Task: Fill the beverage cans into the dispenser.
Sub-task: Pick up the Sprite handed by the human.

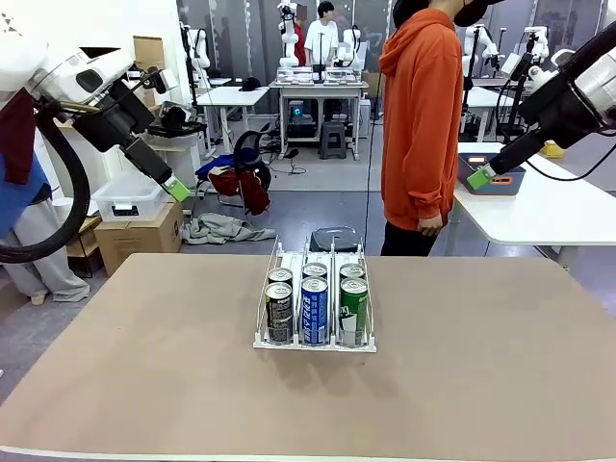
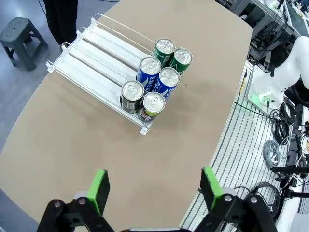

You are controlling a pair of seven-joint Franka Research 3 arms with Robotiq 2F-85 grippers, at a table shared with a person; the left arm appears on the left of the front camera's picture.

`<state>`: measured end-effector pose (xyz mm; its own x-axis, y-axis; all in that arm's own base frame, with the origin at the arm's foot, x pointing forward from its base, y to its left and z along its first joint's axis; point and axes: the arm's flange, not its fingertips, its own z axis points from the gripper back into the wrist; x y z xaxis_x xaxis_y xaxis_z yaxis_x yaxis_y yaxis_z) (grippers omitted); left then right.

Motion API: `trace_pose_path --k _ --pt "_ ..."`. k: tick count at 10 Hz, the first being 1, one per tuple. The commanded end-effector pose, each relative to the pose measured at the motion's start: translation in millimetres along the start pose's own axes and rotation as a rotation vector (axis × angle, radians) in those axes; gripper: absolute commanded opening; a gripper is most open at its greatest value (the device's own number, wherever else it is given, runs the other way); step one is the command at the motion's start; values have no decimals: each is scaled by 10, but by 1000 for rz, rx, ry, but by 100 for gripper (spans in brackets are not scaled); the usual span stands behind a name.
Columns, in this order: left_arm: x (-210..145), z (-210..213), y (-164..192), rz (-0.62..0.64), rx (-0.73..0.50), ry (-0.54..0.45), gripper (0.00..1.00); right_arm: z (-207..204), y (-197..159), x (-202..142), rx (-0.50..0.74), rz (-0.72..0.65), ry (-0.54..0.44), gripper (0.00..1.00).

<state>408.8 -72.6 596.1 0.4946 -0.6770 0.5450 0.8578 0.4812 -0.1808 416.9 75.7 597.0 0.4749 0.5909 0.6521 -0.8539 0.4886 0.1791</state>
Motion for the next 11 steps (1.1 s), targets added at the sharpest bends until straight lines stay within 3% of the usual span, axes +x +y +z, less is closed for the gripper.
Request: trace_pose_path --k 1,5,8,11 --pt "101 70 -59 -38 -16 30 100 94 5 59 50 14 11 100" --pt "435 543 -112 -82 54 -25 100 577 -126 499 3 4 2 100" --pt "599 809 -200 -108 164 -31 100 884 -98 647 -96 12 -16 100" --pt "669 932 -368 -130 194 -99 100 1030 -89 691 -151 17 -39 100"
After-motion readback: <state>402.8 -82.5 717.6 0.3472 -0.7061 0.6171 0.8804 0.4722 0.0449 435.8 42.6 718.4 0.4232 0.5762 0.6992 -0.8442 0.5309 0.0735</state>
